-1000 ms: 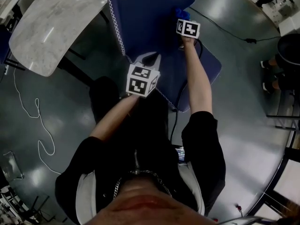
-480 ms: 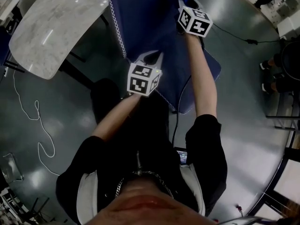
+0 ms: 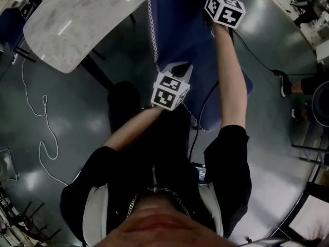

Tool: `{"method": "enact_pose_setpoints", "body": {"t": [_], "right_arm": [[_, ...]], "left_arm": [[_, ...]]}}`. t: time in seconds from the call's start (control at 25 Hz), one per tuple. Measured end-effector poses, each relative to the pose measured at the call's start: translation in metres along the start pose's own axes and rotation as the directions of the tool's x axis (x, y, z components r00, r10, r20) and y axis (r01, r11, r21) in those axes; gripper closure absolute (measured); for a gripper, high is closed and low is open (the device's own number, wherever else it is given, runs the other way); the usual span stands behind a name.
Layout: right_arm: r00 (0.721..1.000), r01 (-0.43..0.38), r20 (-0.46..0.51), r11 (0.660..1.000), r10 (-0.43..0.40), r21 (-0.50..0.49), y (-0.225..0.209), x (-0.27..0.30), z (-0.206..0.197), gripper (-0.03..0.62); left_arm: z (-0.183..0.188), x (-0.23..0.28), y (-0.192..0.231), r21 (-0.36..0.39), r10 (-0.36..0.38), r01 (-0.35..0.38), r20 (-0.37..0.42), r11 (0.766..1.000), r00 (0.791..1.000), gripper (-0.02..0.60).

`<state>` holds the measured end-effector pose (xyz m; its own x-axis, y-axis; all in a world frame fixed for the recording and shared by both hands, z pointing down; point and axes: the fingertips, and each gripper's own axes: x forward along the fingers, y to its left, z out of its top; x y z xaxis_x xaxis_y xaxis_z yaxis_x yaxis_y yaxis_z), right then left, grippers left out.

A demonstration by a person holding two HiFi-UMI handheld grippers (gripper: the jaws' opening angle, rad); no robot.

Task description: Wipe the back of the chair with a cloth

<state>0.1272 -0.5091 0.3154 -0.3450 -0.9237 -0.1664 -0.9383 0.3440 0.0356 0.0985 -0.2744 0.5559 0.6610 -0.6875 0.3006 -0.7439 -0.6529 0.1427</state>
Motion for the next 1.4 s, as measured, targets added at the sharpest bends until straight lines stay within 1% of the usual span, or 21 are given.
{"method": "enact_pose_setpoints", "body": {"t": [0.2, 0.32, 0.56, 0.8, 1.08, 1.24, 1.4], "right_arm": [[0.999, 0.02, -0.028, 1.0, -0.019, 0.013, -0.004, -0.002, -0.031, 0.49], [0.998, 0.022, -0.053, 1.0, -0.023, -0.006, -0.004, -0.006, -0.047, 0.5], [0.994, 0.02, -0.108, 0.999, -0.025, -0.041, -0.008, -0.013, -0.079, 0.5], [0.988, 0.036, -0.15, 0.999, -0.04, -0.028, -0.013, -0.021, -0.106, 0.5], [0.975, 0.058, -0.214, 0.998, -0.06, -0.015, -0.019, -0.035, -0.143, 0.5], [0.962, 0.059, -0.266, 0.998, -0.056, 0.004, -0.023, -0.043, -0.166, 0.5], [0.95, 0.072, -0.305, 0.997, -0.07, -0.004, -0.028, -0.049, -0.188, 0.5]], "left_arm": [[-0.007, -0.001, 0.003, -0.011, -0.011, 0.011, -0.012, 1.0, 1.0, 0.58], [-0.012, 0.002, 0.0, -0.01, -0.019, 0.018, -0.021, 1.0, 1.0, 0.58], [-0.017, 0.006, -0.006, -0.008, -0.029, 0.029, -0.03, 1.0, 0.999, 0.58], [-0.018, 0.004, -0.006, -0.013, -0.028, 0.028, -0.028, 1.0, 0.999, 0.58], [-0.02, 0.003, -0.006, -0.015, -0.033, 0.032, -0.028, 0.999, 0.999, 0.58], [-0.02, 0.003, -0.007, -0.025, -0.034, 0.034, -0.024, 0.999, 0.999, 0.58], [-0.018, 0.006, -0.01, -0.033, -0.039, 0.038, -0.02, 0.999, 0.999, 0.58]]}}
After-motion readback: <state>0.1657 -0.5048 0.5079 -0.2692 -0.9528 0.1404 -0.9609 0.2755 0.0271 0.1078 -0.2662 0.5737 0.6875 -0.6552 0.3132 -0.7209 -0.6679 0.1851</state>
